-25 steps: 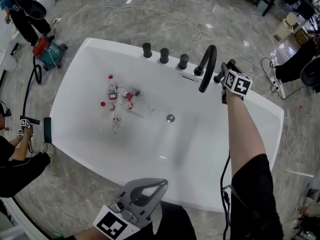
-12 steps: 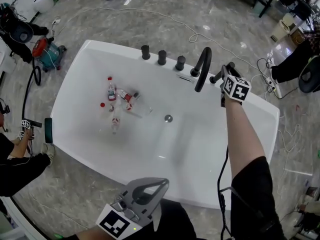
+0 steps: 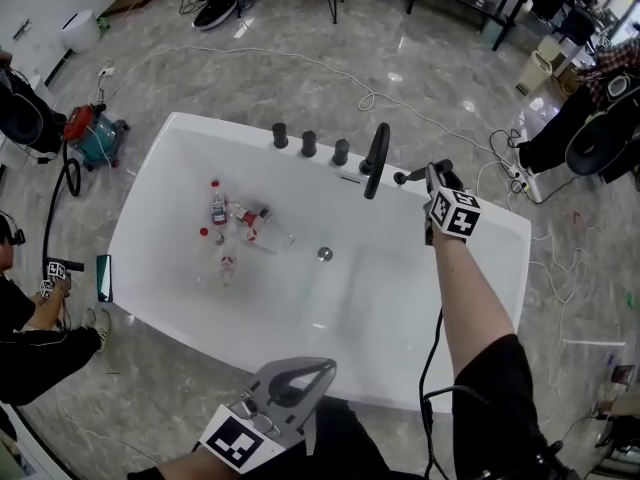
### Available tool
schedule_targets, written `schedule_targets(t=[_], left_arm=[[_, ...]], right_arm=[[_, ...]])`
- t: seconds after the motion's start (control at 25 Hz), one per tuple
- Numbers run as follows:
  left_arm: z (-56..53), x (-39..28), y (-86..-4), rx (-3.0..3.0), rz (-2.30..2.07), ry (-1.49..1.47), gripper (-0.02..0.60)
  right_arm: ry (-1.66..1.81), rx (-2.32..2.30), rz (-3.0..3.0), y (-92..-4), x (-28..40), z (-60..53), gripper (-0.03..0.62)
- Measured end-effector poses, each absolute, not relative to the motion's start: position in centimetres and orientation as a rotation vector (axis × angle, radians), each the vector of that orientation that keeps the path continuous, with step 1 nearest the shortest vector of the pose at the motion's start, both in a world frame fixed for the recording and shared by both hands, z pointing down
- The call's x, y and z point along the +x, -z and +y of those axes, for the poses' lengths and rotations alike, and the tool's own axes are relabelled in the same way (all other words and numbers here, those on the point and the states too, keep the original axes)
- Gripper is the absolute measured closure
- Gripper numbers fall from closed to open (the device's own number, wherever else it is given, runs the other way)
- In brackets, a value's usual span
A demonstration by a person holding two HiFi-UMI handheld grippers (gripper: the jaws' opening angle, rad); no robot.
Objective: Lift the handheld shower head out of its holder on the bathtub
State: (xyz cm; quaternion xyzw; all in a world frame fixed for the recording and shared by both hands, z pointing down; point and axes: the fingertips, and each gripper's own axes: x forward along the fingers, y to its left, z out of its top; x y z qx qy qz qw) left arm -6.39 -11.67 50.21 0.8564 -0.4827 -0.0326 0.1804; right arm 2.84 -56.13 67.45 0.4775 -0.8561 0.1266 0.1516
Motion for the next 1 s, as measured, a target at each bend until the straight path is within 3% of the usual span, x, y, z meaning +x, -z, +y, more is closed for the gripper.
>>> schedule_targets(t=[1.0], left_arm=[[-11.2, -1.2, -40.3, 2.54, -1.284, 0.137, 0.581]], right_arm=[[-0.273, 1.337, -2.613, -51.0, 6.9, -40.6, 0.461]])
